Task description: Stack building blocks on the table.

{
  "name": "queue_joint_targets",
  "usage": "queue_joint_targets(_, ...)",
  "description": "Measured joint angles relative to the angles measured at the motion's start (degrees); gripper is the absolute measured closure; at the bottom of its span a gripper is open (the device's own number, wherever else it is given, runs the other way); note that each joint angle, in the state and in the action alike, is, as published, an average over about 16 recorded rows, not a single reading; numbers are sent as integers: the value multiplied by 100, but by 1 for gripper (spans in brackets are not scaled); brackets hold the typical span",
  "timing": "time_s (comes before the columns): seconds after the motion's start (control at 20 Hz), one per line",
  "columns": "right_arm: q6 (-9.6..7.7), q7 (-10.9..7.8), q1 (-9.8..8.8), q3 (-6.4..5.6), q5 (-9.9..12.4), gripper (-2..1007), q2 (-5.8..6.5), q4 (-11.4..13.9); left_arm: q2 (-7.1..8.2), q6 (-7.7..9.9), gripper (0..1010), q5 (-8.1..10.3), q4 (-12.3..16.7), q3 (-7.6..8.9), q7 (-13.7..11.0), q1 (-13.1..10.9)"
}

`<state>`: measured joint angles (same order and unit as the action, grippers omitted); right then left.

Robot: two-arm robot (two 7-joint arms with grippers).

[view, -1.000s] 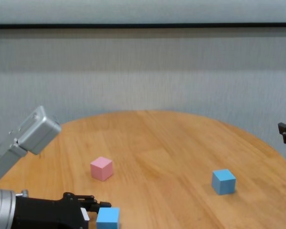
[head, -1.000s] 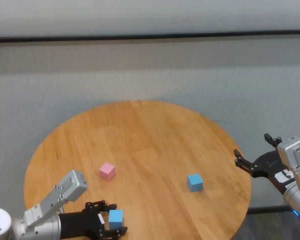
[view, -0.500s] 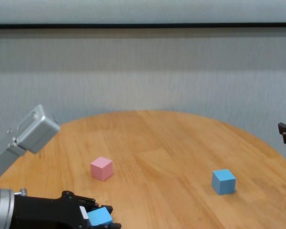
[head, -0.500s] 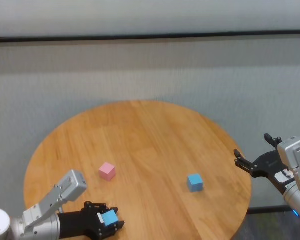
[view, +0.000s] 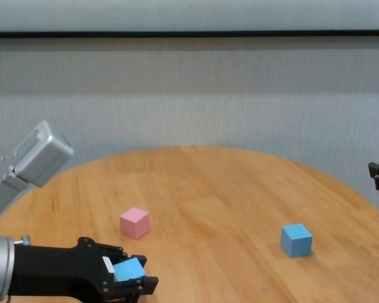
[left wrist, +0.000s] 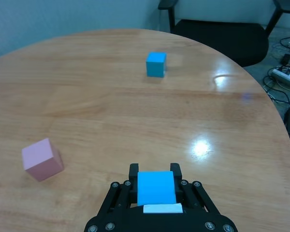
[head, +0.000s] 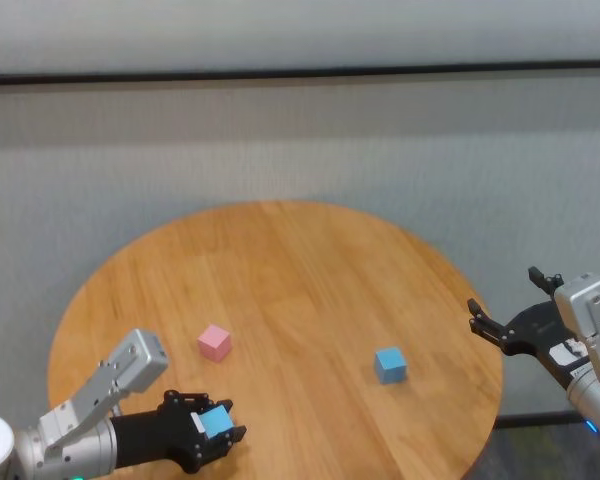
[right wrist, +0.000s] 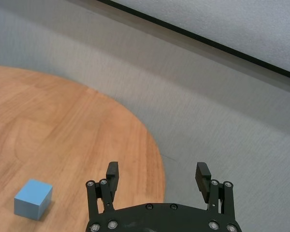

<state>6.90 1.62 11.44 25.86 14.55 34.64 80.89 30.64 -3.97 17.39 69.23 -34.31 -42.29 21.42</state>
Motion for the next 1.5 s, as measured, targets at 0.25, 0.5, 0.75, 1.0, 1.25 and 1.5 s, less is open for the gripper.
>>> queue_joint_targets(0.25,0,0,0,0,0,4,0,0,-87,138,609,-5,127,94,216,62)
queue_joint_targets(0.5,0,0,0,0,0,4,0,0,-320,298,609,-35,144,175,482,251)
queue_joint_targets(0.75,0,0,0,0,0,4,0,0,-665,442,609,-94,-8,229,731,527)
queue_joint_targets(1.0,0,0,0,0,0,4,0,0,-1031,530,609,-172,-357,236,890,804)
queue_joint_targets(1.25,0,0,0,0,0,4,0,0,-1369,537,609,-266,-857,216,976,1047)
queue_joint_targets(1.5,0,0,0,0,0,4,0,0,-1676,456,609,-365,-1411,217,1067,1278)
